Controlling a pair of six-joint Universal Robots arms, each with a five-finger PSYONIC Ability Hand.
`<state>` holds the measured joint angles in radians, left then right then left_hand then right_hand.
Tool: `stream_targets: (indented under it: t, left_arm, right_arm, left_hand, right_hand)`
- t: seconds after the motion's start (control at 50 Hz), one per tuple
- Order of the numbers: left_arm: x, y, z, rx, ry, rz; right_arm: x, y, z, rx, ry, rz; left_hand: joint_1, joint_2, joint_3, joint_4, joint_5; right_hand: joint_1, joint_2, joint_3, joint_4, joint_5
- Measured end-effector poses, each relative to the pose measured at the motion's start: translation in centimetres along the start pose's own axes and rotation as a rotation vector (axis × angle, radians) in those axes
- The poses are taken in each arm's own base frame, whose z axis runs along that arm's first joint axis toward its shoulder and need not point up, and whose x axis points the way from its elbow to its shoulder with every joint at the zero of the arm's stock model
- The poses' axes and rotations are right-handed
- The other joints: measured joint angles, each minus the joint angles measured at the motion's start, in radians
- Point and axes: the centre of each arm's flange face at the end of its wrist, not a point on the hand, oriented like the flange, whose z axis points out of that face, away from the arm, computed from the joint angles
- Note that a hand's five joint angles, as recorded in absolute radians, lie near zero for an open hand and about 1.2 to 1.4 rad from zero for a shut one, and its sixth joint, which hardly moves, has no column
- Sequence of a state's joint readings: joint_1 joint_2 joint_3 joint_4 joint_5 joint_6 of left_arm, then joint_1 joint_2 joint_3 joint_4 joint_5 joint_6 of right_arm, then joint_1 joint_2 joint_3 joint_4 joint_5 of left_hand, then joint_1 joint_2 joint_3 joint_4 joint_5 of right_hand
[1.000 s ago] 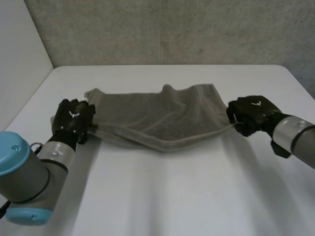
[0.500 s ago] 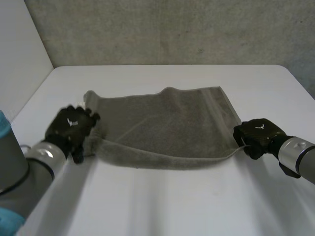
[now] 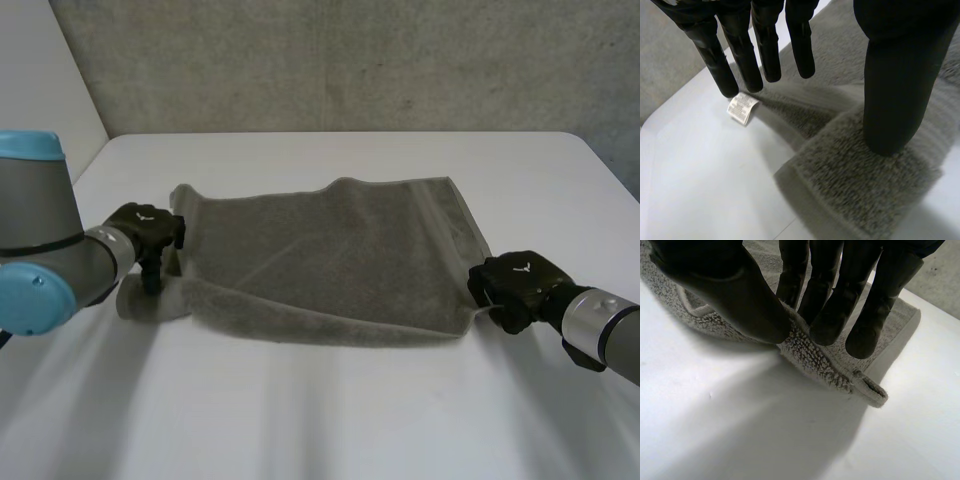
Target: Fold the towel.
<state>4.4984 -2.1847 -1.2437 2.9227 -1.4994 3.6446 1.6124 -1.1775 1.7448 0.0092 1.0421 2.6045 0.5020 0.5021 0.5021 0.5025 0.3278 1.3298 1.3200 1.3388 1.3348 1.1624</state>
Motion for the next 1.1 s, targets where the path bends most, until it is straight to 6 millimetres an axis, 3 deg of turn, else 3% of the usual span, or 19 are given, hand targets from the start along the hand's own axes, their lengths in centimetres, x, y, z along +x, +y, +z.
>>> stream_targets:
  t: [0.12, 0.32, 0.62, 0.92, 1.1]
  left_arm:
    - [-1.2, 0.8, 1.1, -0.040, -0.011, -0.018]
    - [-0.7, 2.7, 0.9, -0.140, 0.029, -0.036]
    - [-1.6, 3.2, 0.9, -0.164, 0.022, -0.052]
    - [-0.7, 3.4, -0.3, -0.195, 0.053, -0.057]
    - [-0.9, 2.7, -2.5, -0.167, 0.039, -0.058]
  right_arm:
    - [-0.2, 0.4, 0.3, -0.013, -0.010, 0.002]
    - [-0.2, 0.6, 0.3, -0.017, -0.012, 0.003]
    - [-0.2, 0.6, 0.3, -0.018, -0.013, 0.004]
    - [-0.1, 0.6, 0.3, -0.017, -0.011, 0.004]
    - [0.7, -0.4, -0.3, 0.005, 0.019, -0.005]
  left_hand:
    - [0.089, 0.088, 0.087, 0.087, 0.086]
    - [0.113, 0.114, 0.113, 0.112, 0.112]
    - [0.189, 0.189, 0.188, 0.183, 0.181]
    - [0.649, 0.678, 0.675, 0.678, 0.656]
    - [0.676, 0.712, 0.708, 0.712, 0.688]
  right_hand:
    - [0.000, 0.000, 0.000, 0.000, 0.000]
    - [0.000, 0.000, 0.000, 0.000, 0.000]
    - [0.000, 0.000, 0.000, 0.000, 0.000]
    - [0.000, 0.000, 0.000, 0.000, 0.000]
    - [0.000, 0.000, 0.000, 0.000, 0.000]
